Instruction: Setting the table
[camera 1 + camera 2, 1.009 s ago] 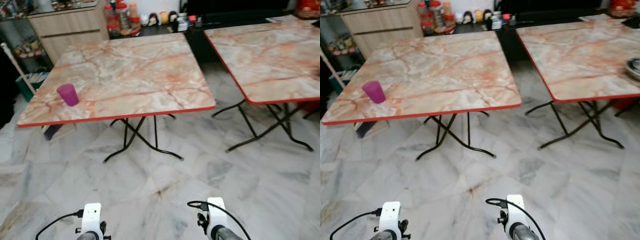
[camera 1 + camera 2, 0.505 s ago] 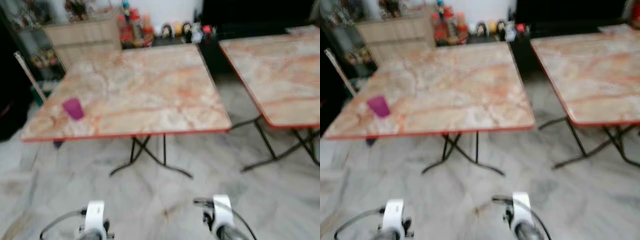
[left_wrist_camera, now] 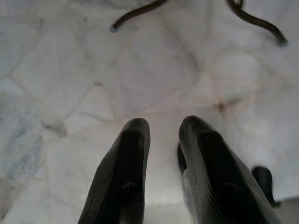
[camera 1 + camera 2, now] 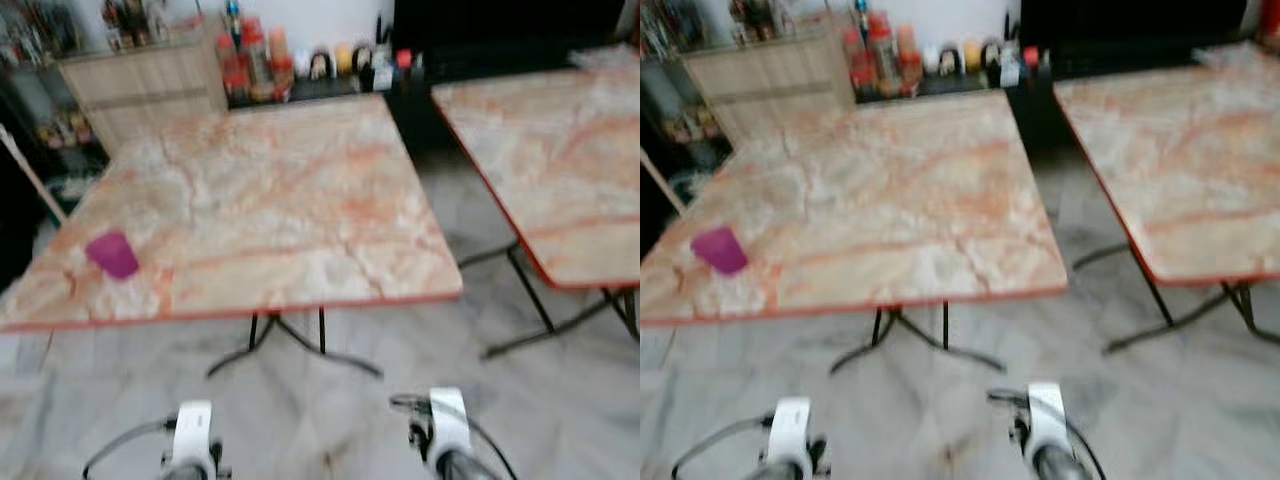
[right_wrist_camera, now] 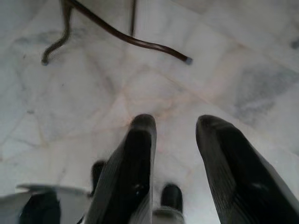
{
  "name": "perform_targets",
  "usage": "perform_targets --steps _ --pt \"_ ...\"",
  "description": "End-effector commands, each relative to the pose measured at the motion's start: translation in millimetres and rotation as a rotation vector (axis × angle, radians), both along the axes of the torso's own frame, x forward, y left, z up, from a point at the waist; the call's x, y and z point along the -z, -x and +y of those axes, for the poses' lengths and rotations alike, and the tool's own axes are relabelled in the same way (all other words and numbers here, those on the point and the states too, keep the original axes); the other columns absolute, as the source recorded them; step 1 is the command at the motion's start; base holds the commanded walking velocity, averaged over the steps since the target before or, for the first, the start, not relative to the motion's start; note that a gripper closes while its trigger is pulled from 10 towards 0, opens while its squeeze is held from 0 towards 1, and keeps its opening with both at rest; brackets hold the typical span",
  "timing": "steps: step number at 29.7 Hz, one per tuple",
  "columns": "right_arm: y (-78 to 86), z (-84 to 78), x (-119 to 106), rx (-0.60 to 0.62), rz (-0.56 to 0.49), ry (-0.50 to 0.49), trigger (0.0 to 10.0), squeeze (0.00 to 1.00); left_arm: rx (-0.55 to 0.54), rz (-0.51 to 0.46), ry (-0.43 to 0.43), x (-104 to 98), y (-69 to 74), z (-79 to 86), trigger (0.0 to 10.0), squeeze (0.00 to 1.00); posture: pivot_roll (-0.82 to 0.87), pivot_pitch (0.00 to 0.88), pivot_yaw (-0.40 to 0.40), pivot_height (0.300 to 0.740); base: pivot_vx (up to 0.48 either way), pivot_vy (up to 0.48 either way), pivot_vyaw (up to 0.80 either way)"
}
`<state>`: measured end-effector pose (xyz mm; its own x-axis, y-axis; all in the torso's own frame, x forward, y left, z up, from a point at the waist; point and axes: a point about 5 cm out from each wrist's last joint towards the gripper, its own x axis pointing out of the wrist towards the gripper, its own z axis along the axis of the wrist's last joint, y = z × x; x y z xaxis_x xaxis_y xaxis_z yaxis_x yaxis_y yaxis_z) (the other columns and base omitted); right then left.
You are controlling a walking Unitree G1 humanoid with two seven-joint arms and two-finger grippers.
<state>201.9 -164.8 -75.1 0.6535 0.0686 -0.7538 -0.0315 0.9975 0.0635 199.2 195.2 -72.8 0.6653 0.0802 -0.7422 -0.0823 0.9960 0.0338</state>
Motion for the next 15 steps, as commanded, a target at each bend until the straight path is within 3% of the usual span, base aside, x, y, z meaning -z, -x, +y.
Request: perform_targets --steps 1,4,15 --pt "0.9 7.0 1.0 -0.011 0.008 -0.018 10.0 0.00 -0.030 0.015 -0.019 0.8 3.6 9.4 10.0 0.00 -0.13 0.000 0.081 0.740 0.000 0.000 0.00" --pt "0.6 7.3 0.9 -0.012 0.007 -0.019 10.0 0.00 -0.039 0.018 -0.013 1.1 4.1 9.1 10.0 0.00 -0.13 0.000 0.080 0.740 0.000 0.000 0.00" --pt "0.0 7.7 0.5 -0.012 0.005 -0.018 10.0 0.00 -0.038 0.018 -0.010 1.3 4.3 8.8 10.0 0.00 -0.13 0.000 0.081 0.740 0.000 0.303 0.00"
